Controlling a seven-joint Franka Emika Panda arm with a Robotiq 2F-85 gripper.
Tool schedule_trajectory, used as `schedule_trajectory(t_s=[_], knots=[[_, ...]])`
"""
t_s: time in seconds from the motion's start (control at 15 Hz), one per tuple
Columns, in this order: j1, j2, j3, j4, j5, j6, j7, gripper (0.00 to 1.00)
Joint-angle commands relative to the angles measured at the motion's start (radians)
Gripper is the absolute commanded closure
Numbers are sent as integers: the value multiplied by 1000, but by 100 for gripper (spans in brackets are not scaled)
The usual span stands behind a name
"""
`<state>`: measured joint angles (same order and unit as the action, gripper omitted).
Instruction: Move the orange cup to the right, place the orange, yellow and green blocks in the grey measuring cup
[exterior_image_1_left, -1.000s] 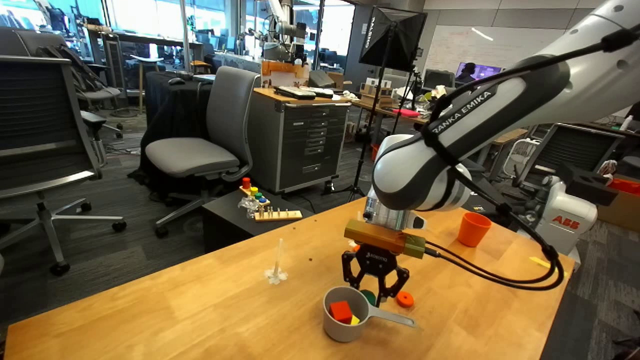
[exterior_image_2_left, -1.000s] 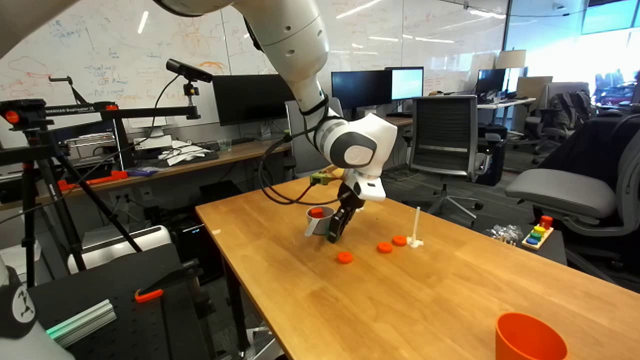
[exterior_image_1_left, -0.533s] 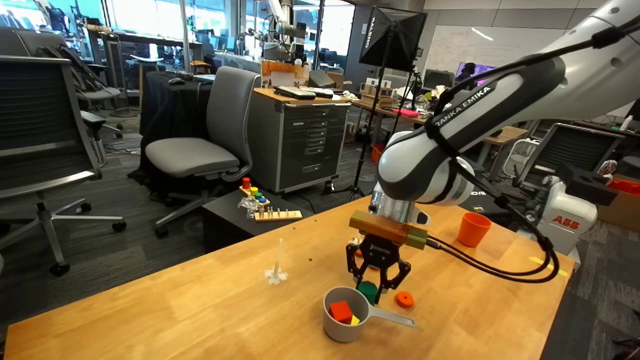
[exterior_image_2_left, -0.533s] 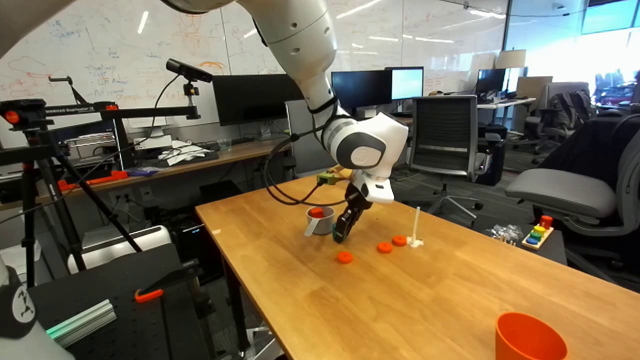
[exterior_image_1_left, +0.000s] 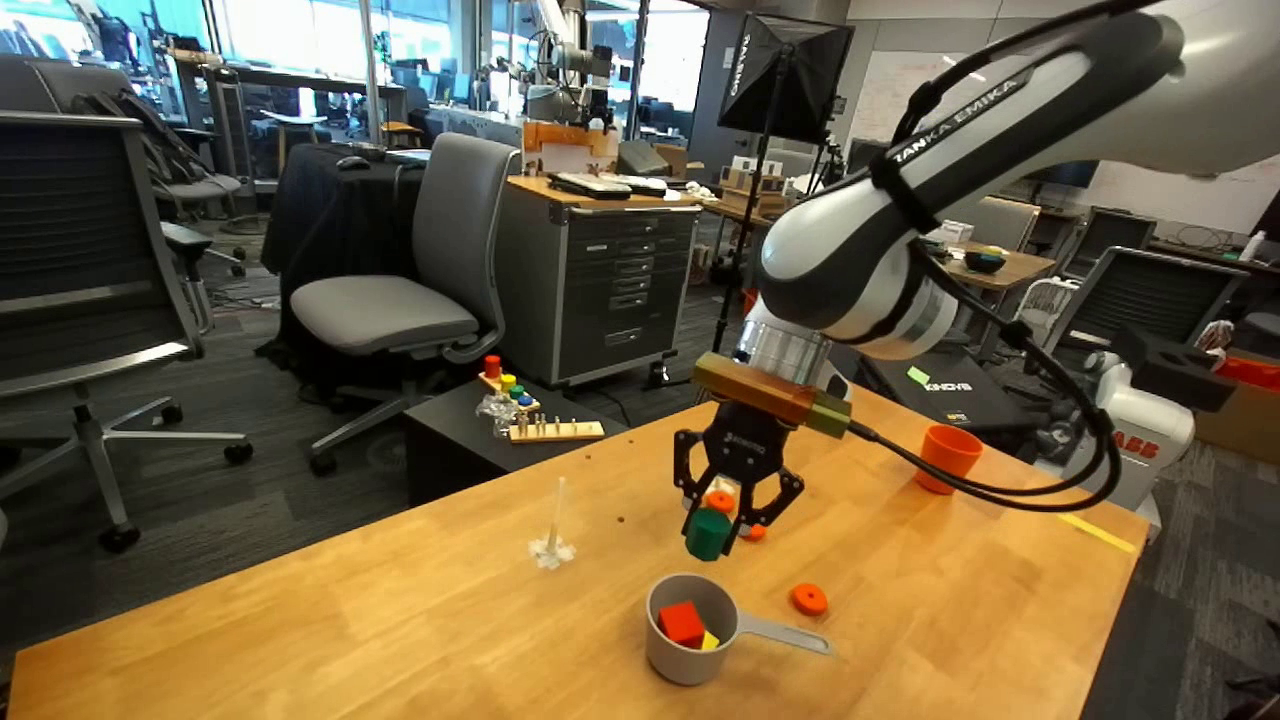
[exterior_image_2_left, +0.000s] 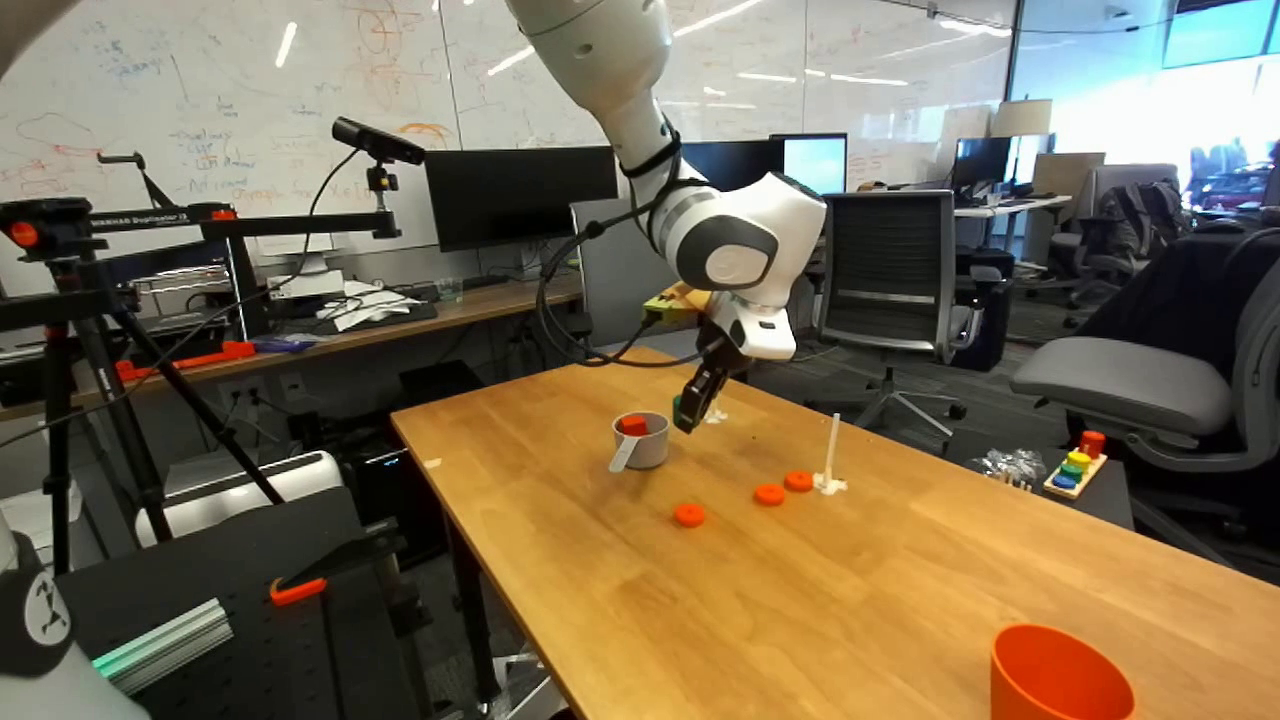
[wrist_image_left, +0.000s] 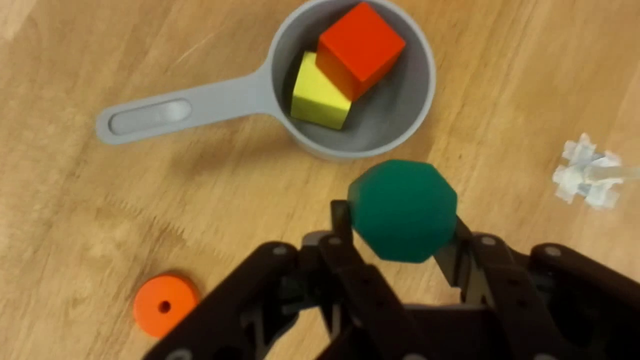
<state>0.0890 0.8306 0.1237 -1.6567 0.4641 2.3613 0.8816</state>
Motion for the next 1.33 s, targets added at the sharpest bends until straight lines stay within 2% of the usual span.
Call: schedule_trajectory(t_s=[0.0, 0.27, 0.93, 1.0, 1.07, 1.13, 1.27], knots=[[-11, -58, 45, -18, 49, -47, -51, 82], [-7, -60, 70, -3, 88, -113, -59, 82], [-3, -25, 45, -3, 88, -150, -65, 82], [0, -22, 40, -5, 81, -146, -65, 68], [0, -19, 36, -5, 78, -147, -67, 32], [1, -17, 33, -5, 77, -146, -66, 31], [1, -15, 28, -7, 76, -143, -67, 18]])
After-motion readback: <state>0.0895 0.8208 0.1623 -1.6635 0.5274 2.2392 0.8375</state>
